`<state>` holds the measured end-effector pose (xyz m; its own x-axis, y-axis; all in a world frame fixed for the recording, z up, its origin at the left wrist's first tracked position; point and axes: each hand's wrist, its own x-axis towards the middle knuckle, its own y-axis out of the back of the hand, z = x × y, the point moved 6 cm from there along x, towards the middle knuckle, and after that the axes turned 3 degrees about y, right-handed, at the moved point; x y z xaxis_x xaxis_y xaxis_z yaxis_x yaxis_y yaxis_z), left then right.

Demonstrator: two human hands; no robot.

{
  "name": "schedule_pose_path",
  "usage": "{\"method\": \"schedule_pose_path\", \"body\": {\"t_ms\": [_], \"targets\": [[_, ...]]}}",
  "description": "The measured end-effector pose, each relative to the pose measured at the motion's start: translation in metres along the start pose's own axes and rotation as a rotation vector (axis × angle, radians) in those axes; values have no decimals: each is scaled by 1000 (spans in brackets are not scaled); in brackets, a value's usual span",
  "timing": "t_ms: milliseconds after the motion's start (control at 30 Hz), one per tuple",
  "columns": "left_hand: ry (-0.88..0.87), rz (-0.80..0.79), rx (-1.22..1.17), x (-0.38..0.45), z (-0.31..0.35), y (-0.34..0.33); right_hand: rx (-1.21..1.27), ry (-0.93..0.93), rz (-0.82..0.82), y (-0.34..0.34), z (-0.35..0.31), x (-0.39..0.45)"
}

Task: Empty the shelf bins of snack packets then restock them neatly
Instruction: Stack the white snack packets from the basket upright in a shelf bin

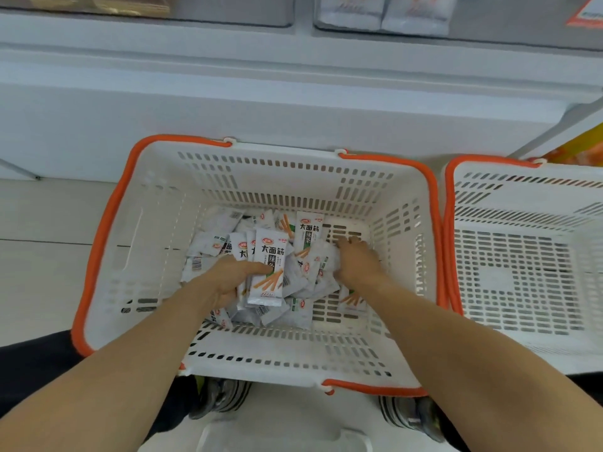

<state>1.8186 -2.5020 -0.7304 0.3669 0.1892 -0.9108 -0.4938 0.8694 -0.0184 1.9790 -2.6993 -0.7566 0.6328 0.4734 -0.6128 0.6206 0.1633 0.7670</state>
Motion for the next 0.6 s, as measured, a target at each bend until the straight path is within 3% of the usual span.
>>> {"method": "schedule_pose_path", "body": {"t_ms": [133,267,400,500,600], "targets": [[-17,32,-13,3,4,-6,172,-113,-13,15,-1,-2],[-72,39,-100,-2,11,-12,786,-74,-38,32,-29,-6],[-120,36,-209,-11,16,-16,1134,-92,-231,24,-73,-22],[-123,13,-226,-19,21,-16,1322,-66,-369,19,-98,-35],[-145,-8,-238,-23,25,-10,1314,2,-313,24,-97,-40]]}}
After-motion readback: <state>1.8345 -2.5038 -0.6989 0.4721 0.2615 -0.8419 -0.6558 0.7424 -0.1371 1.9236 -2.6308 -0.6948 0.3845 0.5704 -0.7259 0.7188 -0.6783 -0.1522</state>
